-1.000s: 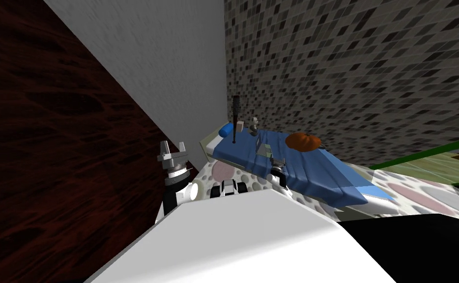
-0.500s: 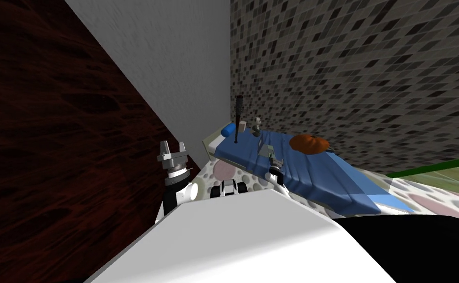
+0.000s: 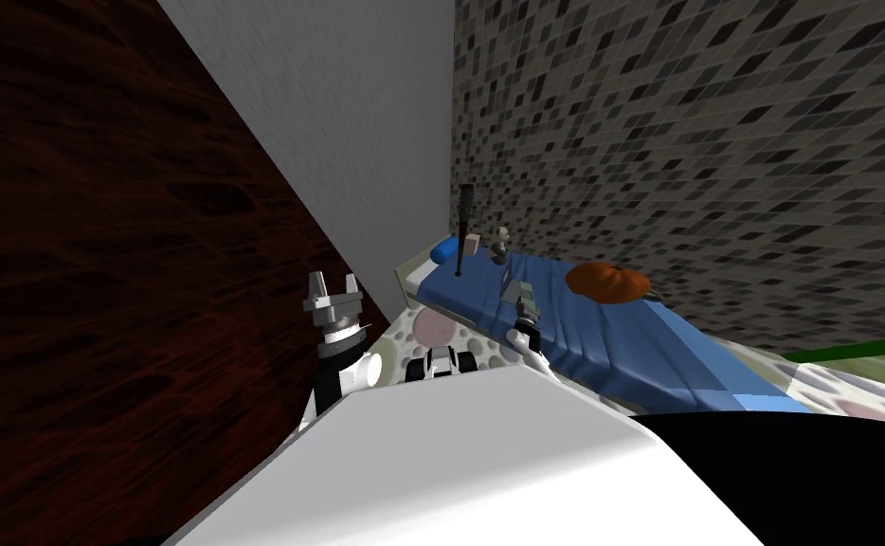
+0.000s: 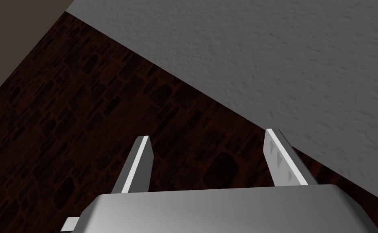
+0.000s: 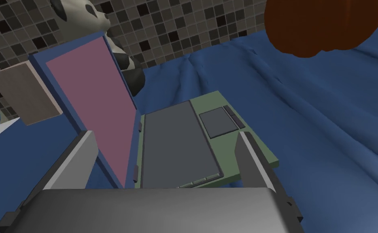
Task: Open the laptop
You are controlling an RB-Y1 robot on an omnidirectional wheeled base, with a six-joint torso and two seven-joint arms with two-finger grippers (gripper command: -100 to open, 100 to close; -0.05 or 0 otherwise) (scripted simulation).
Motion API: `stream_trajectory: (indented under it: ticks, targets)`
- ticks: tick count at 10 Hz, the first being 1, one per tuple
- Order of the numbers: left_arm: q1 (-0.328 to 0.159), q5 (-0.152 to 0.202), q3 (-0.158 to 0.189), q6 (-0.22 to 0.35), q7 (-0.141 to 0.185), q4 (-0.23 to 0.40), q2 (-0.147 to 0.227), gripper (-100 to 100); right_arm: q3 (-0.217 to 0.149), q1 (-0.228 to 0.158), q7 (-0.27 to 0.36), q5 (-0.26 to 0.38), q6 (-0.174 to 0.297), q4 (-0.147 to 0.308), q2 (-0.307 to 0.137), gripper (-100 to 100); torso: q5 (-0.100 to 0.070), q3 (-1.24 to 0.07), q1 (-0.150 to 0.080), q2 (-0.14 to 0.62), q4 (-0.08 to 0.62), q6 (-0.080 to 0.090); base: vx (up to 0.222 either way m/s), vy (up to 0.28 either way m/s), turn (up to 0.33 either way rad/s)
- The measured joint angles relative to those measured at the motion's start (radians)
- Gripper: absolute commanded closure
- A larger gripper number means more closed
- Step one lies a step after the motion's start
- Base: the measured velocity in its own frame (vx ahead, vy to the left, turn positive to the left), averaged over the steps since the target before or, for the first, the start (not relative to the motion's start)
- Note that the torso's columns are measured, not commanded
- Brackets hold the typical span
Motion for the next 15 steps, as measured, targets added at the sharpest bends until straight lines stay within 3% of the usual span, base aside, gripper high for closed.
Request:
stream_trajectory:
  ticks: [11, 15]
  targets:
    - [0.000, 0.000, 0.000, 0.000, 0.000, 0.000, 0.000, 0, 0.037, -0.184, -0.274, -0.079, 0.000, 0.208, -0.009, -100, 0.000, 0.000, 0.000, 0.000, 0.000, 0.000, -0.003, -0.037, 0.087]
    - [0.000, 0.000, 0.000, 0.000, 0.000, 0.000, 0.000, 0, 0.052, -0.243, -0.345, -0.106, 0.017, 0.240, -0.006, -100, 0.000, -0.001, 0.000, -0.002, -0.001, 0.001, 0.050, -0.084, 0.054]
